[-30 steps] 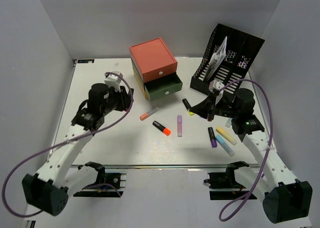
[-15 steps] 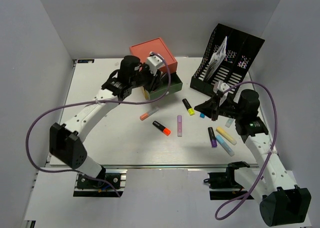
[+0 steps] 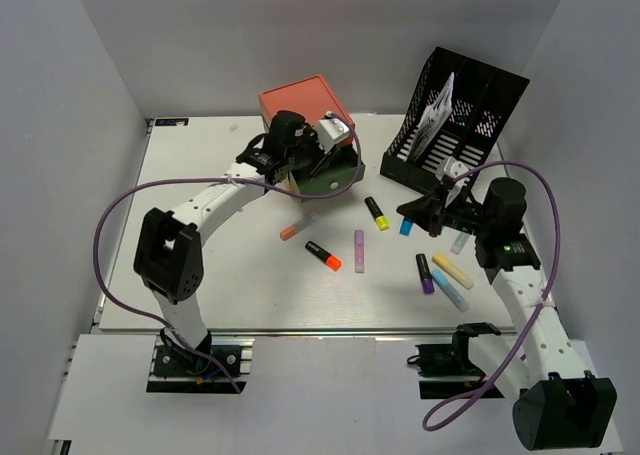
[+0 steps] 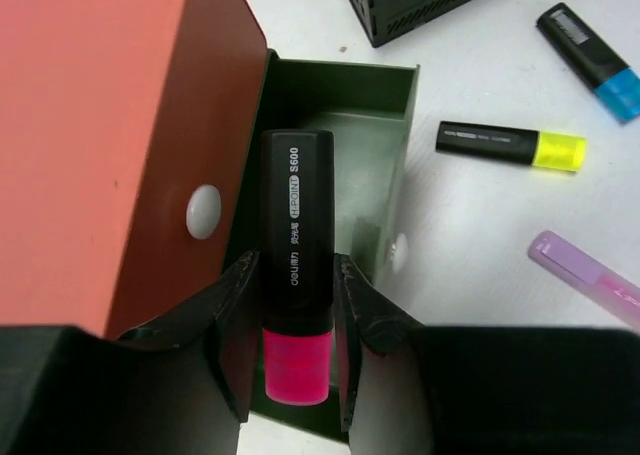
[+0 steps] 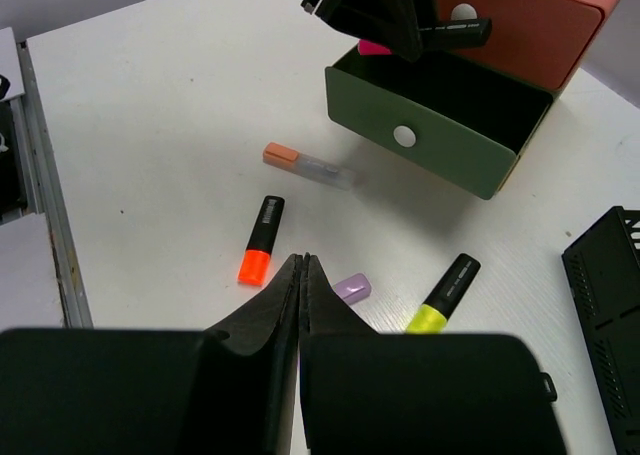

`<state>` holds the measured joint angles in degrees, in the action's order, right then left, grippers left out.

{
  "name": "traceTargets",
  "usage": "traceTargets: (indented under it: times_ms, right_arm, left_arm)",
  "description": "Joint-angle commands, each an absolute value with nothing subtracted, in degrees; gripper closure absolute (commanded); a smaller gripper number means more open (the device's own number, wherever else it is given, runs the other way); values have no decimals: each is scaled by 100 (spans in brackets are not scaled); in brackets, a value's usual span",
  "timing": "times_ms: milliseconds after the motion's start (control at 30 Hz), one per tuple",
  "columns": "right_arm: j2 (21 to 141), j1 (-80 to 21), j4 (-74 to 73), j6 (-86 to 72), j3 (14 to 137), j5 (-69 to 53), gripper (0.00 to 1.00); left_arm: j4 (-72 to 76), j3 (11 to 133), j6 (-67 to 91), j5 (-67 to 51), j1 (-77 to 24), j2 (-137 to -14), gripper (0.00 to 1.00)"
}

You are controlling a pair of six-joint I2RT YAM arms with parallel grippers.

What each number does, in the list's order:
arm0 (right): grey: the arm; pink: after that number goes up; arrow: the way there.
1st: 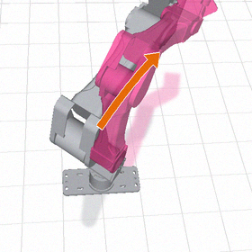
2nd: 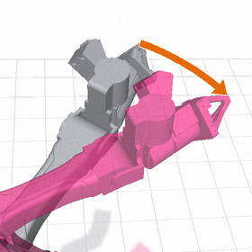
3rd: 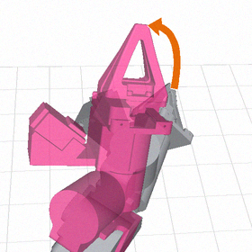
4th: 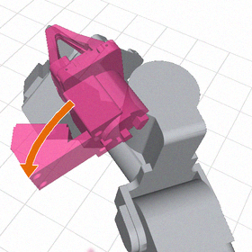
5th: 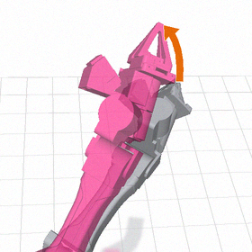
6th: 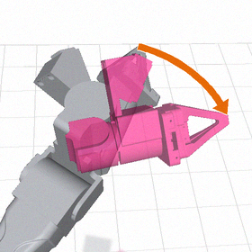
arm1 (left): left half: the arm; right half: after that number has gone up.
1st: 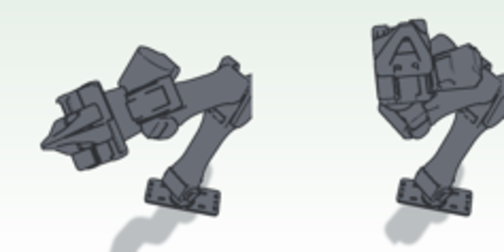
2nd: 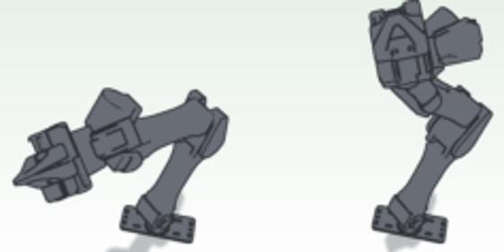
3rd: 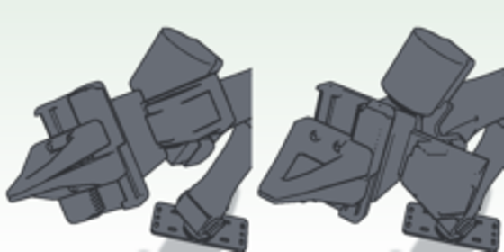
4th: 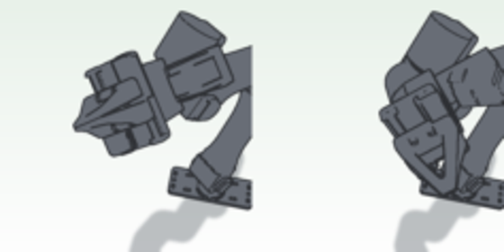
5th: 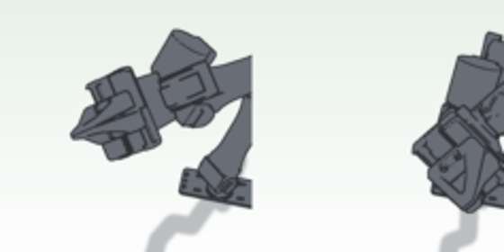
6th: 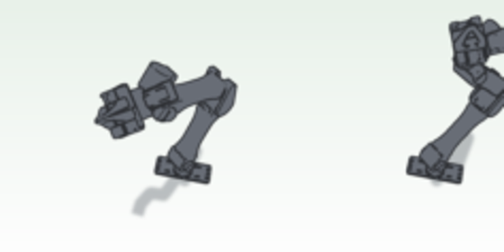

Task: Organize the desk

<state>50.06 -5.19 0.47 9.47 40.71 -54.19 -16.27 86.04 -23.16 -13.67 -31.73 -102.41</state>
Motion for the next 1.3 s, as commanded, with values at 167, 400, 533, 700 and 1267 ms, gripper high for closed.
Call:
traceTargets:
  times_ms: [167, 400, 533, 700, 1267]
  right_arm:
    - [4939, -317, 299, 853, 4043, -5625, 87]
    - [5053, -220, 255, 870, 4069, -5748, 69]
    - [5098, -158, 237, 792, 4061, -5302, 84]
    - [5159, -149, 430, 89, 4008, -4081, 100]
    - [5327, 228, 360, -228, 4096, -3401, 100]
  left_arm:
    - [-1731, 9219, -2426, -1186, -3208, -10187, 43]
    - [-1748, 9228, -1760, -1214, -3261, -9511, 48]
    - [-2038, 8808, 882, -1081, -3261, -8896, 100]
    - [-1727, 6652, 4293, -1254, -3374, -7685, 100]
    - [-2494, 5316, 7317, 1158, -4852, -8172, 49]
